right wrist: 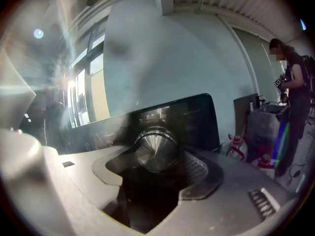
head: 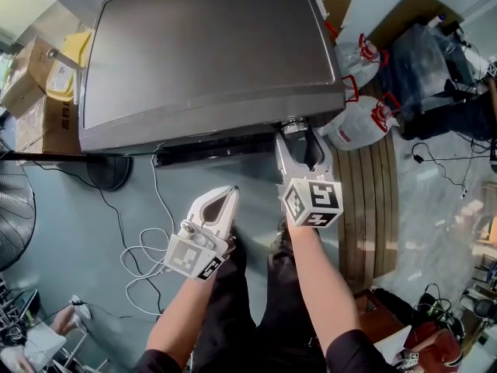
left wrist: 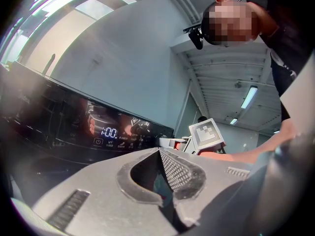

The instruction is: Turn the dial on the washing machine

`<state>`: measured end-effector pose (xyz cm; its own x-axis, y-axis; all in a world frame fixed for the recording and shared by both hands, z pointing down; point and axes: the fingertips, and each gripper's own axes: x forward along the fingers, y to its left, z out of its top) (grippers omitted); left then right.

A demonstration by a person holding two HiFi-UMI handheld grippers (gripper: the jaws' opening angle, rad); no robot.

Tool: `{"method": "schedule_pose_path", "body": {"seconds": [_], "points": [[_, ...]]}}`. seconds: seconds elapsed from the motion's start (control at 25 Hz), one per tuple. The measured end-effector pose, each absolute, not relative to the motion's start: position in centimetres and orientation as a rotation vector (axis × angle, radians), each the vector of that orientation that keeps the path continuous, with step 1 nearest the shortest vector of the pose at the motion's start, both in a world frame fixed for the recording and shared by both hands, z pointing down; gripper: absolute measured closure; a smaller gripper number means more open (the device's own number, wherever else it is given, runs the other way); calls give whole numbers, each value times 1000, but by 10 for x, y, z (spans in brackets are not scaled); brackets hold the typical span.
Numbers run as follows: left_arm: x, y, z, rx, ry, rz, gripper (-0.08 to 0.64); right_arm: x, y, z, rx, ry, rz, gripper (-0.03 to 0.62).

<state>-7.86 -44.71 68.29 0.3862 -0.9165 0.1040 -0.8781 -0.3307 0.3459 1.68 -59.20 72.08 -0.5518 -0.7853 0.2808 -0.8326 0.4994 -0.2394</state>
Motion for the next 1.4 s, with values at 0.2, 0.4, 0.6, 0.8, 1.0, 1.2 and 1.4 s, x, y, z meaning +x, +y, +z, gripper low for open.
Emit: {"method": "schedule_pose_path", "body": {"seconds": [0.2,0.4,0.6,0.8,1.0,1.2,1.4], "points": [[-78,-447,682,2309,-1556,-161,548,16,-591,723,1409,-2611,659,296],[-79,-447,686,2298,-1548,-169,548,17,-591,724,1421,-2624,788,296],[-80,-450,690,2292,-1544,-168,548,17,-592,724,1422,-2633,858,296],[-79,-452,691,2296,-1539,-167,548,17,-592,724,1423,-2636,866,296],[-77,-452,690,2297,-1537,-165,548,17,-592,724,1412,-2635,865,296],[-77,-452,687,2299,-1541,-165,548,17,-590,724,1410,-2623,760,295],[-76,-453,679,2307,-1551,-170,548,21,-580,724,1373,-2598,589,295]]}}
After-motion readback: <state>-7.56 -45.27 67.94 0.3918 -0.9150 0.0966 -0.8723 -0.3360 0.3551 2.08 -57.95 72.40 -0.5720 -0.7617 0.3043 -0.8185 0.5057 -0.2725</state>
